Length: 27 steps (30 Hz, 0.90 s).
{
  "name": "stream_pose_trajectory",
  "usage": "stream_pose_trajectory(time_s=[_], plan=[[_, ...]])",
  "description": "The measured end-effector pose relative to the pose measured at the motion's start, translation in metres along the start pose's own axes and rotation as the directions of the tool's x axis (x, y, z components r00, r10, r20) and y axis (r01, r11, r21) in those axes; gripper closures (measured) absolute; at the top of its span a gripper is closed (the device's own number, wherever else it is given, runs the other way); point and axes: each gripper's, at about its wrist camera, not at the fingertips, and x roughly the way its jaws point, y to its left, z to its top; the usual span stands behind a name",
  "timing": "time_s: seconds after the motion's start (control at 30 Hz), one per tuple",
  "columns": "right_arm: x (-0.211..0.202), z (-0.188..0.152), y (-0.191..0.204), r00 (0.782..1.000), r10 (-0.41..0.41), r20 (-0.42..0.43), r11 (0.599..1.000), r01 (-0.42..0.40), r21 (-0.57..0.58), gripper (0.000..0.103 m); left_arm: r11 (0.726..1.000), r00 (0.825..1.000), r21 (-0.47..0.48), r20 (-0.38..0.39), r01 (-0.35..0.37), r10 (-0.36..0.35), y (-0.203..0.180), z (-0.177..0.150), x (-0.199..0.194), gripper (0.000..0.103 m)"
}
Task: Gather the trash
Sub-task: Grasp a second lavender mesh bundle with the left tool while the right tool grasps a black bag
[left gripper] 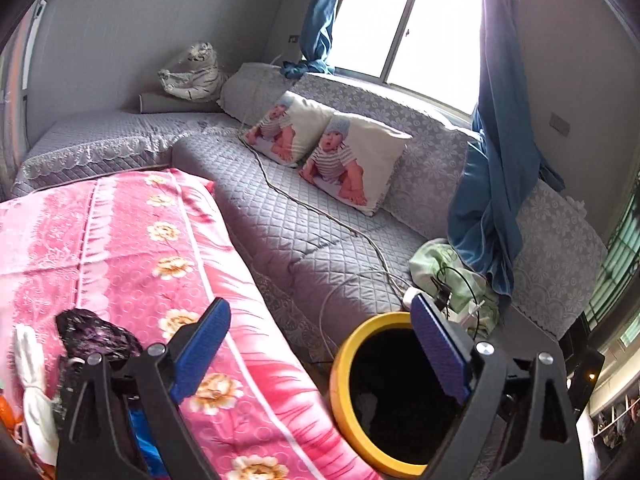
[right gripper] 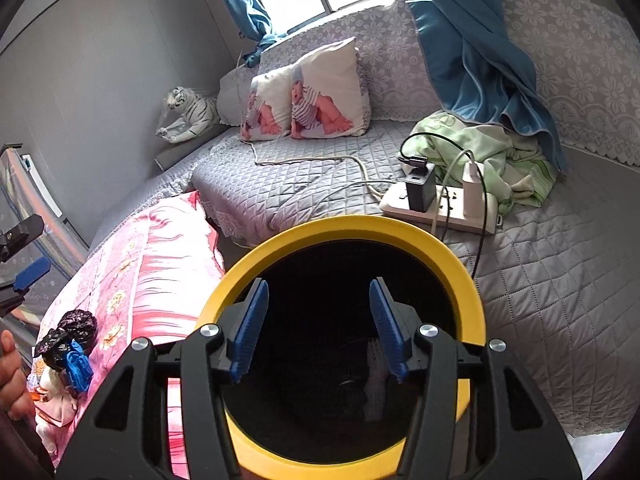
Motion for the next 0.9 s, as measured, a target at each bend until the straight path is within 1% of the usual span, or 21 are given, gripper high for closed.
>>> stream_pose_trajectory(time_s=[0.1,0.17,0.23,0.33,0.4,0.5,0.6,0.63,0.67,0.7,0.73,0.77,0.83,0.9], plan=[[-0.003,0.001,0.025,0.999,0.043,0.004,0.998,-0.043,-0.050,0.053,0.998,0.997,-0.030,0.046,-0.057,0.059,0.032,0.012,-0.028,0.014],[-0.004,0.000,0.043,0.997,0.076,0.003,0.994,-0.075,-0.076,0.053,0.993,0.991,-0.047,0.075,-0.106,0.109,0.056,0.017,-0.048,0.014],[-0.005,-0.001,0.063,0.994,0.108,0.001,0.988,-0.107,-0.113,0.053,0.985,0.981,-0.058,0.098,-0.163,0.168,0.080,0.021,-0.068,0.013],[-0.004,-0.004,0.093,0.989,0.150,-0.014,0.974,-0.150,-0.171,0.053,0.966,0.960,-0.089,0.119,-0.243,0.253,0.122,0.025,-0.097,0.013],[-0.003,-0.007,0.114,0.984,0.177,-0.031,0.961,-0.179,-0.211,0.053,0.943,0.936,-0.112,0.134,-0.312,0.326,0.153,0.025,-0.117,0.013],[-0.002,-0.015,0.145,0.975,0.216,-0.053,0.938,-0.222,-0.268,0.053,0.909,0.901,-0.157,0.143,-0.387,0.409,0.197,0.022,-0.144,0.013],[-0.001,-0.023,0.175,0.965,0.250,-0.081,0.910,-0.263,-0.320,0.053,0.861,0.856,-0.193,0.137,-0.471,0.499,0.236,0.014,-0.167,0.013],[0.000,-0.027,0.185,0.960,0.263,-0.095,0.899,-0.279,-0.338,0.053,0.849,0.847,-0.205,0.128,-0.487,0.516,0.249,0.009,-0.173,0.013],[0.000,-0.027,0.185,0.960,0.263,-0.095,0.899,-0.279,-0.338,0.052,0.838,0.838,-0.218,0.120,-0.501,0.532,0.262,0.004,-0.180,0.013],[0.000,-0.031,0.195,0.956,0.272,-0.108,0.887,-0.292,-0.358,0.052,0.825,0.828,-0.227,0.108,-0.518,0.550,0.273,0.000,-0.185,0.013],[0.001,-0.040,0.216,0.948,0.288,-0.133,0.860,-0.318,-0.399,0.052,0.812,0.818,-0.231,0.096,-0.536,0.568,0.284,-0.005,-0.188,0.013],[0.002,-0.044,0.226,0.943,0.298,-0.150,0.847,-0.333,-0.414,0.052,0.800,0.808,-0.234,0.083,-0.553,0.583,0.293,-0.010,-0.191,0.013],[0.004,-0.053,0.244,0.928,0.320,-0.191,0.821,-0.372,-0.434,0.051,0.782,0.796,-0.238,0.056,-0.575,0.603,0.312,-0.020,-0.195,0.013],[0.007,-0.060,0.262,0.916,0.334,-0.223,0.796,-0.401,-0.454,0.047,0.770,0.789,-0.244,0.029,-0.590,0.614,0.329,-0.032,-0.197,0.013]])
